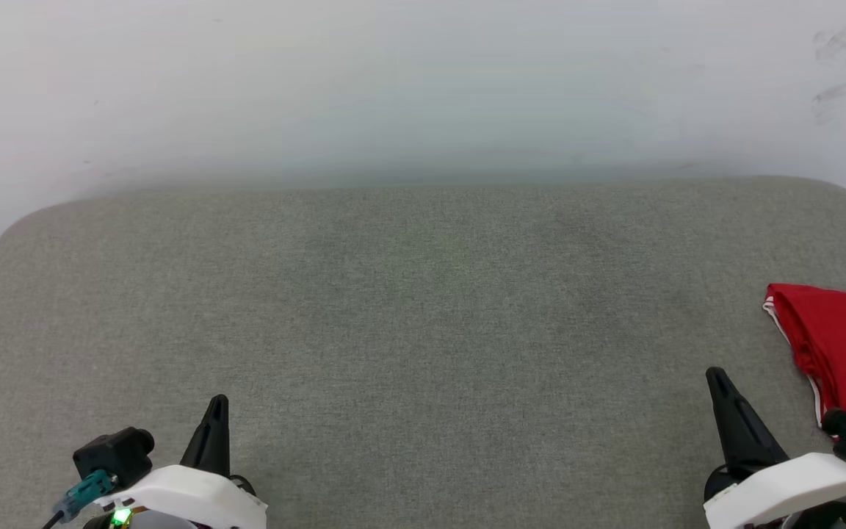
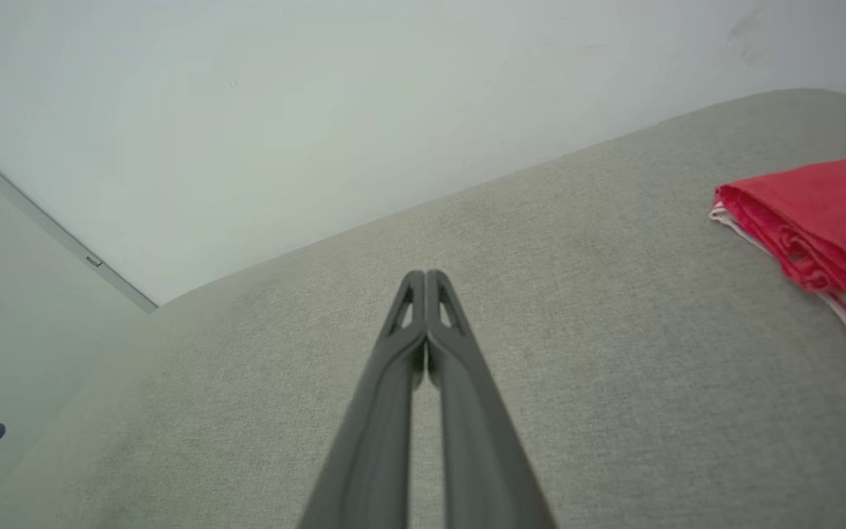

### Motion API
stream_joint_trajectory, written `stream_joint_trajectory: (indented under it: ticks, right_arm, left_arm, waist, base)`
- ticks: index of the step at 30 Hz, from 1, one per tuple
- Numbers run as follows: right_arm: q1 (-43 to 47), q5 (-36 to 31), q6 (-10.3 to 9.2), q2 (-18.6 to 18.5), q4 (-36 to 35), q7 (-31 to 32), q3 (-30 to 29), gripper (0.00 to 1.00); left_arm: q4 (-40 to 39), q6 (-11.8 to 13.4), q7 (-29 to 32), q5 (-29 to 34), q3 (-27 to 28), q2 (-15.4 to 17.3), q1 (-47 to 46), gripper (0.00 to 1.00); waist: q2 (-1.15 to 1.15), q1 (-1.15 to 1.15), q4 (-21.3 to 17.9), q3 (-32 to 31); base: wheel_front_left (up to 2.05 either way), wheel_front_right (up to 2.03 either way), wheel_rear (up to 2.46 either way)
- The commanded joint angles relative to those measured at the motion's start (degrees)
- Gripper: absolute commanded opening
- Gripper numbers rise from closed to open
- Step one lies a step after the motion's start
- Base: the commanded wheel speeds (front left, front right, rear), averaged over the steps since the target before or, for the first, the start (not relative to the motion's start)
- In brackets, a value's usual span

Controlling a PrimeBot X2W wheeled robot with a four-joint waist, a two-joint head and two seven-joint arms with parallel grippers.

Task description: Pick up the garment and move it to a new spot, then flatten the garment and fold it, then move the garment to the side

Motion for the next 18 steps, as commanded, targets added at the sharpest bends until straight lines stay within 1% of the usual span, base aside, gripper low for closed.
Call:
stream_joint_trajectory:
  ticks: [1,2,7,15,18]
  right_arm:
    - [-2.2,2.6,0.01,-0.4,-0.2,0.0,-0.1,0.0]
    - [-2.4,4.5,0.01,-0.5,0.2,0.0,-0.1,0.0]
    - [-3.1,9.2,0.0,-0.6,1.3,0.0,-0.3,0.0]
    - [-4.1,16.2,0.0,-0.7,2.9,0.2,-0.5,0.0]
    - [-4.3,17.8,0.0,-0.7,3.3,0.2,-0.5,0.0]
  left_arm:
    - [-0.4,-0.6,0.4,-1.7,1.4,0.0,-1.8,0.0]
    - [-0.2,-1.2,0.8,-3.1,2.0,-0.5,-2.0,0.0]
    - [0.4,-2.5,1.9,-6.4,3.6,-1.5,-2.3,0.0]
    - [1.1,-4.4,3.5,-11.4,5.9,-3.2,-2.9,0.0]
    - [1.3,-4.8,3.9,-12.6,6.5,-3.6,-3.0,0.0]
  waist:
    - [0.0,0.0,0.0,0.0]
    - [0.0,0.0,0.1,0.0]
    - [0.0,0.0,0.1,0.1]
    - [0.0,0.0,0.2,0.2]
    - [0.0,0.0,0.3,0.2]
  base:
    - [0.0,0.0,0.0]
    - [0.0,0.0,0.0]
    - [0.0,0.0,0.0]
    - [0.0,0.0,0.0]
    - [0.0,0.0,0.0]
